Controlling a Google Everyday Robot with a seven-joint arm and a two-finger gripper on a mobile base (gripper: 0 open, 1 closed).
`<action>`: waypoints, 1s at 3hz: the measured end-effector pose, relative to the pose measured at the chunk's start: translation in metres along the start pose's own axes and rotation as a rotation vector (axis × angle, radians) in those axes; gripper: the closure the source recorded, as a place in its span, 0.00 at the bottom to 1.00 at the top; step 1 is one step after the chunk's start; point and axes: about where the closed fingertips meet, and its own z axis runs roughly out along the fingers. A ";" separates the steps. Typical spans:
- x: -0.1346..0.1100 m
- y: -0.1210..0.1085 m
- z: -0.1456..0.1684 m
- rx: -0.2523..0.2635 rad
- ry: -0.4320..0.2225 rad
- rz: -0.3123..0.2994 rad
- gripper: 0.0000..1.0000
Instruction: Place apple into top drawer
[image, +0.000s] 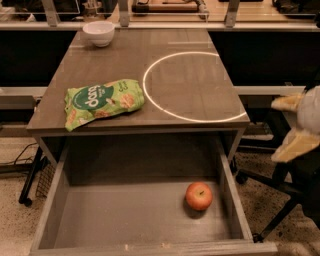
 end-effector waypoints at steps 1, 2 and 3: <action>-0.033 -0.054 -0.063 0.172 0.013 -0.087 0.23; -0.071 -0.113 -0.124 0.346 -0.023 -0.176 0.20; -0.085 -0.134 -0.165 0.434 -0.039 -0.192 0.04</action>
Offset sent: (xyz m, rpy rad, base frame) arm 0.0980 0.0171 0.3268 -0.0979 -0.6965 0.0867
